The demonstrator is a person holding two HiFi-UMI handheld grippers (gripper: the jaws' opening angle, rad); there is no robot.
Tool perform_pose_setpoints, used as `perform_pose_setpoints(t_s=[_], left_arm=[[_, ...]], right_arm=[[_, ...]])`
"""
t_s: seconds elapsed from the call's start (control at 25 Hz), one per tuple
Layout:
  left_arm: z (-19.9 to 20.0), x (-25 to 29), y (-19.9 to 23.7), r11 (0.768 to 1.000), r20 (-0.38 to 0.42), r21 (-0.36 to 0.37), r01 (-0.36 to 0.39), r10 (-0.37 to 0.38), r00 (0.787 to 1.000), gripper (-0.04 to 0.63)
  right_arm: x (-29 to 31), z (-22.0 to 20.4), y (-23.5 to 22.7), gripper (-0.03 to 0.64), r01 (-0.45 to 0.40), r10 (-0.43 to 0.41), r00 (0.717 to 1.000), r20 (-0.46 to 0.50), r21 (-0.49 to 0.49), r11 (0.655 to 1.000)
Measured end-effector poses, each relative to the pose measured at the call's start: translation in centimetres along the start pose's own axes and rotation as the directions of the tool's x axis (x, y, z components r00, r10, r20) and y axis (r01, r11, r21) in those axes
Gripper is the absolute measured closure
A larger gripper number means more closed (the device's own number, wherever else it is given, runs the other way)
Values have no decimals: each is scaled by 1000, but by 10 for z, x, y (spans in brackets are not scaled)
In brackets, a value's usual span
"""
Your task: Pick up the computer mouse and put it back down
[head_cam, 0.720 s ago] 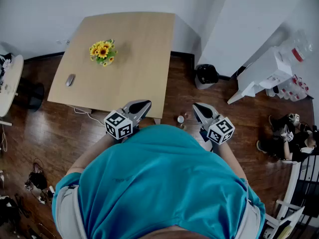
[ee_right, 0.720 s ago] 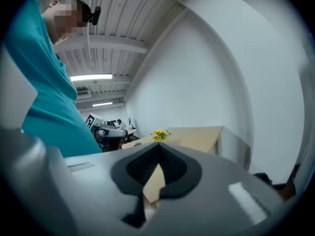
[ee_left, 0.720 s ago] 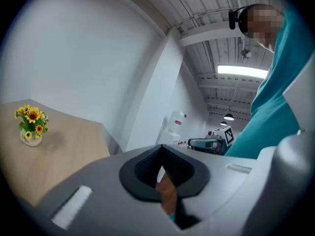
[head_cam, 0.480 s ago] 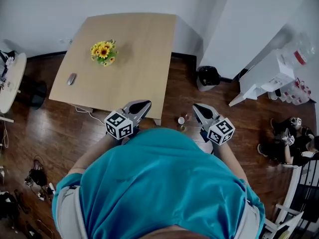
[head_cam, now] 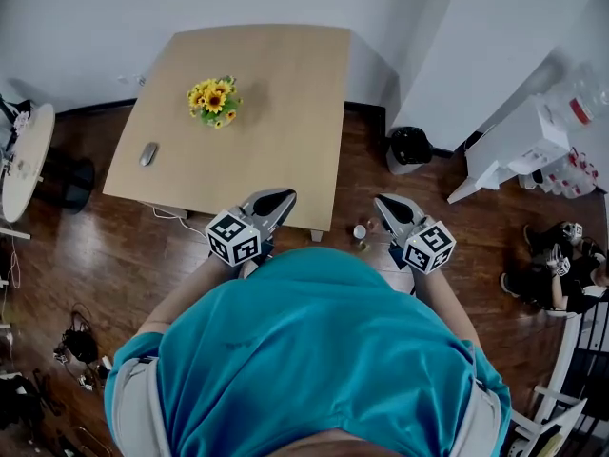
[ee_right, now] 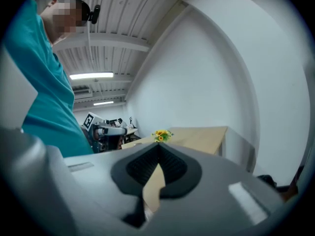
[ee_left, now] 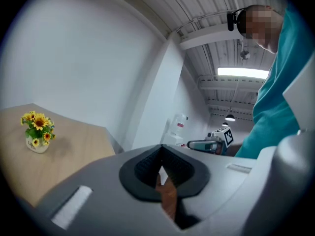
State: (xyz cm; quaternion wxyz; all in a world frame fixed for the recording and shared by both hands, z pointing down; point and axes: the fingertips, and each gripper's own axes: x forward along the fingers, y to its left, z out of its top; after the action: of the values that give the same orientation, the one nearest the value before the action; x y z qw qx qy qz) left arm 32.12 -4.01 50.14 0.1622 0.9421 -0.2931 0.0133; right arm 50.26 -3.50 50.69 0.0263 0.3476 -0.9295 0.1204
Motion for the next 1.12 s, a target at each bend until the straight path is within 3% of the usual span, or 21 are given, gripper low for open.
perform_pose_setpoints(t_s=[0.2,0.6,1.12], left_arm=[[10,-51,50,999,17,14,40,-40,999,592],[28,-172,148,993,-44,58,101,-98,994,592],[21,-166,137,999,-45,9,53,-52,998,592]], right_arm=[[56,6,32,615,61,-61,998,-12,-14,998],[175,12,124,615,120,-120,993,-12,2,993],[160,-15,114,615,84,-84,996,-5,51,995]])
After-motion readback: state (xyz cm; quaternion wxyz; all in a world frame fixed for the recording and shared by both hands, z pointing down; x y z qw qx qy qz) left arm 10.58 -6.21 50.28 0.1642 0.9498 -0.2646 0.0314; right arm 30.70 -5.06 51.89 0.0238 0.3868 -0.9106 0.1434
